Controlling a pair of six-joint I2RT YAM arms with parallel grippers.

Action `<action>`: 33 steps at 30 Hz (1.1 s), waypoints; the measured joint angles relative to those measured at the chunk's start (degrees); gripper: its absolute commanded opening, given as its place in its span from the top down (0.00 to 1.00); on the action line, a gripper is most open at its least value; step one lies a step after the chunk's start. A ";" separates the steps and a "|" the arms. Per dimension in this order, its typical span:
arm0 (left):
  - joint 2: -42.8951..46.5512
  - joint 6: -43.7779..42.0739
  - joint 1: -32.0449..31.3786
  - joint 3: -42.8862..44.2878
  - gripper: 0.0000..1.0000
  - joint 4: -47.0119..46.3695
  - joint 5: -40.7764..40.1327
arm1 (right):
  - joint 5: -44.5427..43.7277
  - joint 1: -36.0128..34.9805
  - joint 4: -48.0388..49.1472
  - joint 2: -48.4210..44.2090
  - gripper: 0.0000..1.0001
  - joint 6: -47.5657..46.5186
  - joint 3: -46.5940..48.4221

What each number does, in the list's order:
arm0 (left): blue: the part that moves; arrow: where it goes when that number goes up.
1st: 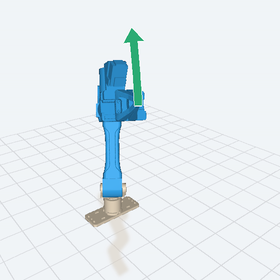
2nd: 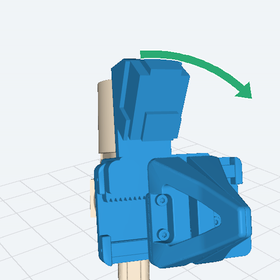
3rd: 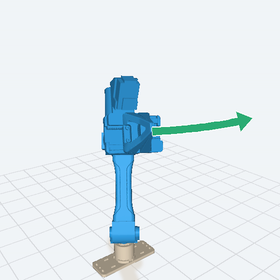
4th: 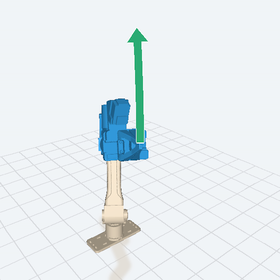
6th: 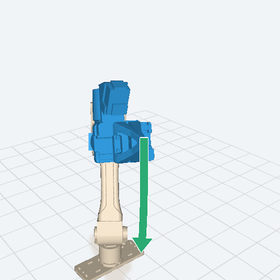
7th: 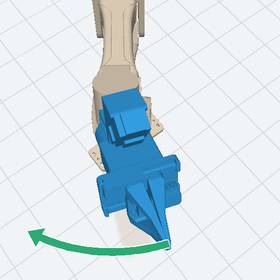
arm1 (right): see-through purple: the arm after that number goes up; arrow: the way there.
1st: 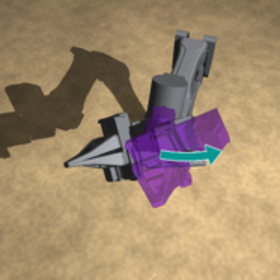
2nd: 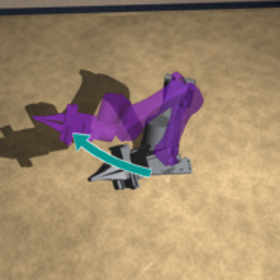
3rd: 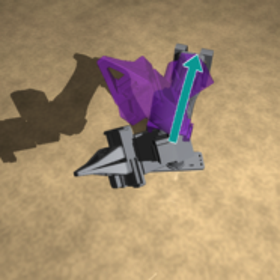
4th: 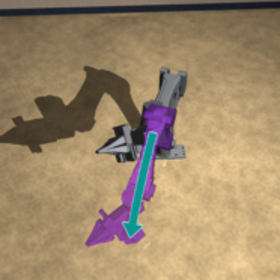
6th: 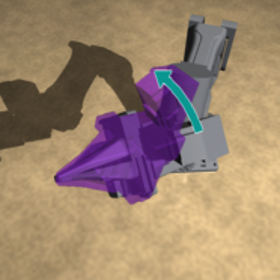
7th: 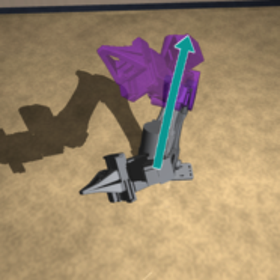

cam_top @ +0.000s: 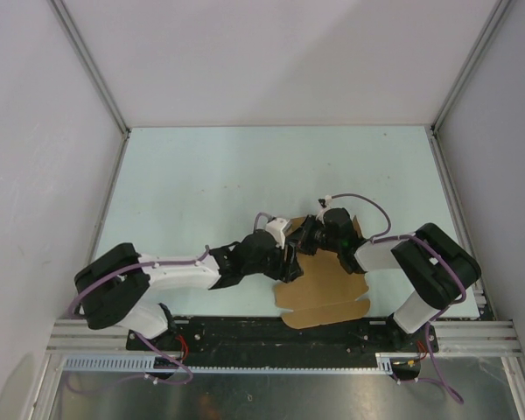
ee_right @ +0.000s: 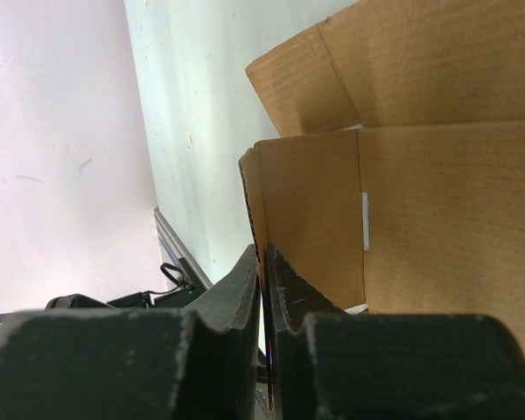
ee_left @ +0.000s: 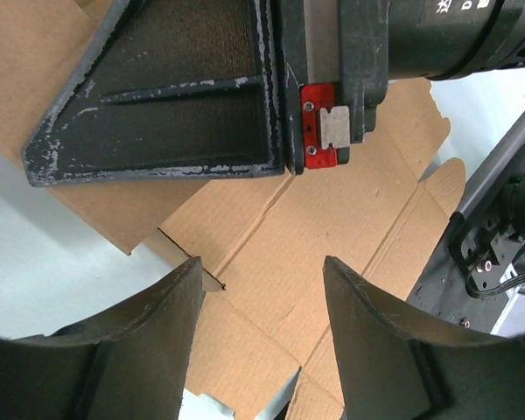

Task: Fold the paper box

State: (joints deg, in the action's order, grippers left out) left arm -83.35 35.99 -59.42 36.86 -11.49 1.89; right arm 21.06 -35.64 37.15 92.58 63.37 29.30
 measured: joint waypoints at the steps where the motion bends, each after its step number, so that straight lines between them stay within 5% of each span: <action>1: -0.22 -0.02 -0.04 0.04 0.37 -0.09 0.00 | 0.02 0.00 0.00 0.00 0.91 0.00 0.00; 31: -7.52 -0.52 -0.52 3.48 0.38 -1.33 1.33 | 0.90 0.24 -0.02 0.70 0.91 -0.20 0.00; 33: -7.50 -0.52 -0.55 3.48 0.38 -1.33 1.31 | 0.90 0.24 -0.02 0.70 0.83 -0.22 0.00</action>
State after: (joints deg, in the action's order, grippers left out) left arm -90.85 35.46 -59.96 40.34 -12.82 3.20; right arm 21.96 -35.40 37.12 93.27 63.16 29.30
